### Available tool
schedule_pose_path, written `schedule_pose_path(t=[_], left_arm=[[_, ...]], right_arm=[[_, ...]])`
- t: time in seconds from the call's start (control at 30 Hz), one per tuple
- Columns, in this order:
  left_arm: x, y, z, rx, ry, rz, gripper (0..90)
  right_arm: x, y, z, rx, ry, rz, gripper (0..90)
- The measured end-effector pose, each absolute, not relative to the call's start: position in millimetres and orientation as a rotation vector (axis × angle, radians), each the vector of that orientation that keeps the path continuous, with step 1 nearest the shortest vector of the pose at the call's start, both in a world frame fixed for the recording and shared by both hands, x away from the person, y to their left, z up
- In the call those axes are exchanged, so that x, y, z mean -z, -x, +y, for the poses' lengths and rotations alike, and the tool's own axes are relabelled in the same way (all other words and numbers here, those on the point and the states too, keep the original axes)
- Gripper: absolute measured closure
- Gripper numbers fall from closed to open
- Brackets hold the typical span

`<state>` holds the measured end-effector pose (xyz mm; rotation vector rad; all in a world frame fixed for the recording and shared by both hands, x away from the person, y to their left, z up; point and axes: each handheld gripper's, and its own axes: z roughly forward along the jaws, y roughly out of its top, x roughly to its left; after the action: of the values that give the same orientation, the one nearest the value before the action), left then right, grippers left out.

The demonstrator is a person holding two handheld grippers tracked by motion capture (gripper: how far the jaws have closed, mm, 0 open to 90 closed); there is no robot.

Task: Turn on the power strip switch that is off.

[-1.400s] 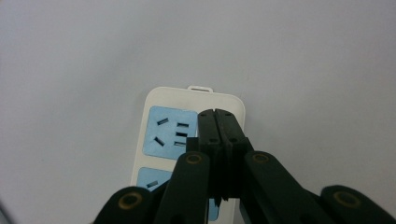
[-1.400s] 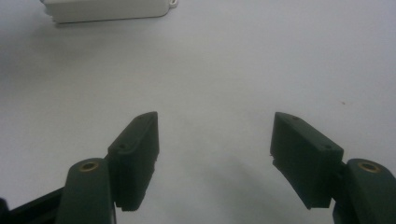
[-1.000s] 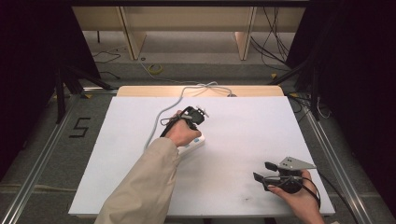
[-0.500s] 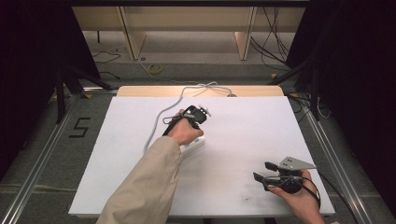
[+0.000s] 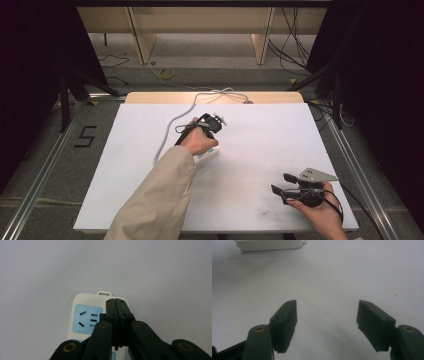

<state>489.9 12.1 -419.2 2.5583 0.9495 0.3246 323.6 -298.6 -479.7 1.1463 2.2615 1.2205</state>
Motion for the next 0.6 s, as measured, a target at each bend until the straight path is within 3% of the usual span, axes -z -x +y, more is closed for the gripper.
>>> schedule_pose_path(t=[0.6], left_arm=[[427.7,-491.2,13.5,-0.310,-2.577,0.965,89.7]], right_arm=[[479.7,-323.5,-298.6,-1.221,-1.147,2.261,33.6]])
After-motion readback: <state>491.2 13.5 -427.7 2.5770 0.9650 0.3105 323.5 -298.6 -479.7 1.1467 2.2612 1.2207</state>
